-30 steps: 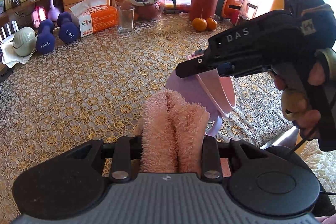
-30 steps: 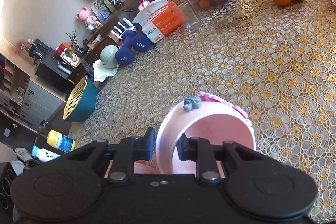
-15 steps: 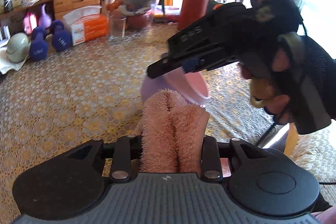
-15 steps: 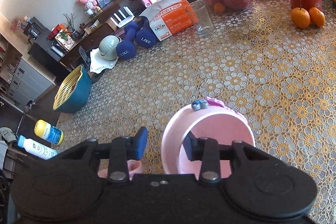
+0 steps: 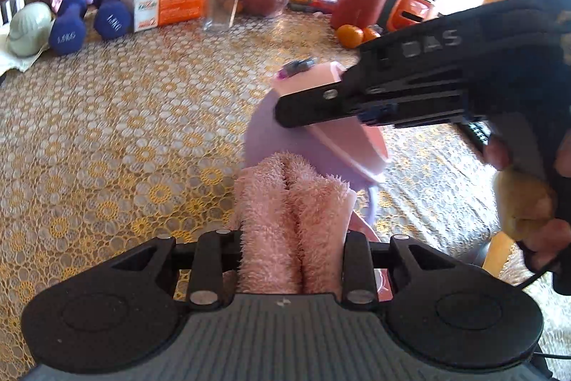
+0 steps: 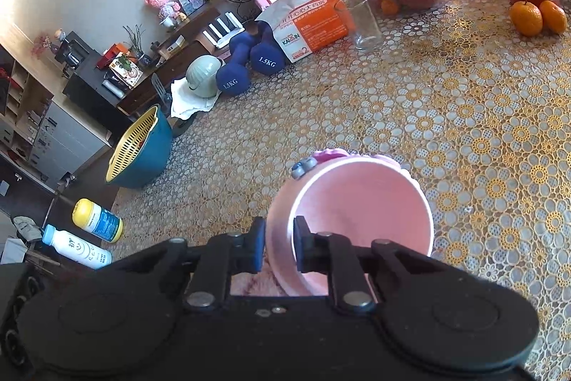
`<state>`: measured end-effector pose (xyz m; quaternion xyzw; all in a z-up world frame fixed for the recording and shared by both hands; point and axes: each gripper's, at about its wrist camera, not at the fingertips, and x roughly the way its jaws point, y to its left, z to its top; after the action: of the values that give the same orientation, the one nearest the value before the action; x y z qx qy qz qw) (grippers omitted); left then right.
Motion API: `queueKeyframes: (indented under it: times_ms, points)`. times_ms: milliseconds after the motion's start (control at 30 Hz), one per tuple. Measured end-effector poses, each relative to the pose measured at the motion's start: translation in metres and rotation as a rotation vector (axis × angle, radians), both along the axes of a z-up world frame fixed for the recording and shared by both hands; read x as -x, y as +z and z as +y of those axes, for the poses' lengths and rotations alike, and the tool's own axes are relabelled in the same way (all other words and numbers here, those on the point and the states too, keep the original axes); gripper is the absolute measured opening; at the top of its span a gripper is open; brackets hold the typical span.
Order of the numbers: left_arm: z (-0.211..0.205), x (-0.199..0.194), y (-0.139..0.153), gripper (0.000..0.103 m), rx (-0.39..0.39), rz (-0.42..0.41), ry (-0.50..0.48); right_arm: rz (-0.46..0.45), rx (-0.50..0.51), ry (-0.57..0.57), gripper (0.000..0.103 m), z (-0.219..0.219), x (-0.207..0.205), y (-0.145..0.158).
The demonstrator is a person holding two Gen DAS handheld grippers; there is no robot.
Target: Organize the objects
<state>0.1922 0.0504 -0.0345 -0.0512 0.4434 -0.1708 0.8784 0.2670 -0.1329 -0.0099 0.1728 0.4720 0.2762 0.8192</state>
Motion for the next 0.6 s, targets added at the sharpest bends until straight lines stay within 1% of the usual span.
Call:
queueKeyframes:
  times_ms: [67, 167, 233, 333, 400, 433, 500, 600]
  points:
    - [0.009, -0.006, -0.010, 0.030, -0.024, 0.023, 0.036, 0.006, -0.013, -0.006, 0.015, -0.001, -0.001, -0.001]
    - [0.019, -0.007, -0.012, 0.030, 0.008, 0.037, 0.064, 0.015, -0.028, -0.024, 0.015, -0.003, 0.000, -0.002]
    - [0.019, -0.003, -0.003, 0.030, 0.019, 0.016, 0.056, 0.025, -0.037, -0.036, 0.015, -0.005, 0.000, -0.002]
    - [0.016, 0.006, 0.016, 0.030, 0.099, -0.024, 0.000, 0.034, -0.048, -0.042, 0.015, -0.005, 0.001, -0.002]
    - [0.008, 0.008, 0.022, 0.030, 0.096, -0.039, -0.020, 0.040, -0.060, -0.041, 0.015, -0.006, 0.003, -0.002]
    - [0.002, 0.007, 0.023, 0.030, 0.082, -0.042, -0.025, 0.042, -0.063, -0.044, 0.015, -0.005, 0.004, -0.003]
    - [-0.003, 0.005, 0.020, 0.030, 0.058, -0.042, -0.025, 0.045, -0.068, -0.045, 0.015, -0.005, 0.005, -0.004]
    - [-0.003, -0.001, 0.012, 0.031, 0.051, -0.018, -0.011, 0.047, -0.069, -0.048, 0.015, -0.004, 0.009, -0.006]
